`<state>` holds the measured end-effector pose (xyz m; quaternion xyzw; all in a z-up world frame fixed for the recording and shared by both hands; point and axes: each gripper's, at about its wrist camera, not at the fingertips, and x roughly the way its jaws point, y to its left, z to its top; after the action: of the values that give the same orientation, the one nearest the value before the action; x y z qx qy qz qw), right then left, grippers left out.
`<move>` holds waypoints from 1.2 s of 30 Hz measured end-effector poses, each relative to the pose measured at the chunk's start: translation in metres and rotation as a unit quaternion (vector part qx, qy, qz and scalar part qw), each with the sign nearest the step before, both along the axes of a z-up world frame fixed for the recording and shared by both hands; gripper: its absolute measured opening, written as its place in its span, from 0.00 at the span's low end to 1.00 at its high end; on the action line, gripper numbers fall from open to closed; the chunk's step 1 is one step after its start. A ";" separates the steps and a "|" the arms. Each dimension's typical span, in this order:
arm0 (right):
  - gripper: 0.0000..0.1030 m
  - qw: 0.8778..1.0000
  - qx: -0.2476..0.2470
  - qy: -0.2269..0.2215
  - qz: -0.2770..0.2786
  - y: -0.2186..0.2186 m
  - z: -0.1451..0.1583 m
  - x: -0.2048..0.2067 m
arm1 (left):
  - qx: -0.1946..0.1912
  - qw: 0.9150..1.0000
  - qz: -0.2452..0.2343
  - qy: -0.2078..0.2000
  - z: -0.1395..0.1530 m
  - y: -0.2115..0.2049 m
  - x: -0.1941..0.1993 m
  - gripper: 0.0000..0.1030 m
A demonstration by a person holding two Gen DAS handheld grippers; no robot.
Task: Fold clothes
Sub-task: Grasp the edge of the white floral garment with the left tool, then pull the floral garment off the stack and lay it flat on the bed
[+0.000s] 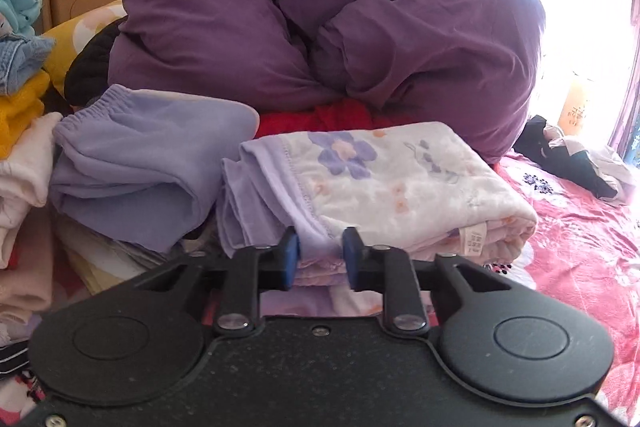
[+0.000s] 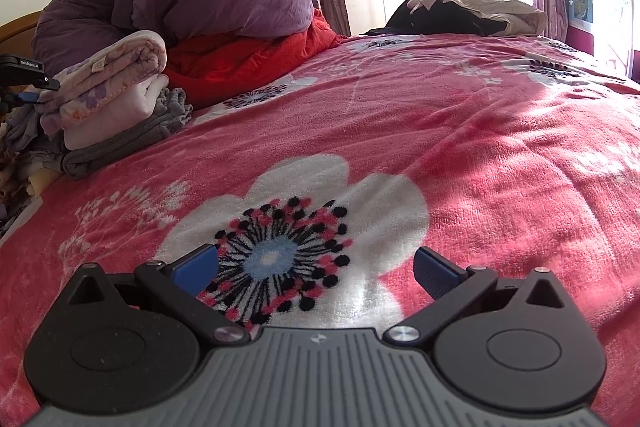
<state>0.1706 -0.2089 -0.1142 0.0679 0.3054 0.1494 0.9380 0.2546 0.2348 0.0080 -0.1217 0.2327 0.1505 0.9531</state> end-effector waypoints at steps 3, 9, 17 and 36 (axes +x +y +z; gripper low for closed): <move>1.00 1.000 0.003 0.001 -0.001 -0.001 0.000 0.000 | 0.019 0.999 -0.024 -0.011 0.005 -0.017 -0.013 0.11; 1.00 1.000 0.009 -0.010 -0.003 -0.006 0.009 -0.005 | 0.032 0.995 -0.085 -0.037 0.022 -0.053 -0.053 0.11; 1.00 0.999 0.021 -0.029 -0.008 -0.015 0.025 -0.020 | 0.056 0.980 -0.178 -0.067 0.049 -0.110 -0.108 0.11; 1.00 0.996 0.080 0.001 -0.034 -0.046 0.050 -0.078 | 0.003 0.939 -0.340 -0.039 -0.005 -0.242 -0.191 0.10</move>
<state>0.0929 -0.2549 -0.0646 0.1533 0.2907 0.1418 0.9338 0.0639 -0.0076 0.0033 -0.0378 0.2220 -0.1870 0.9562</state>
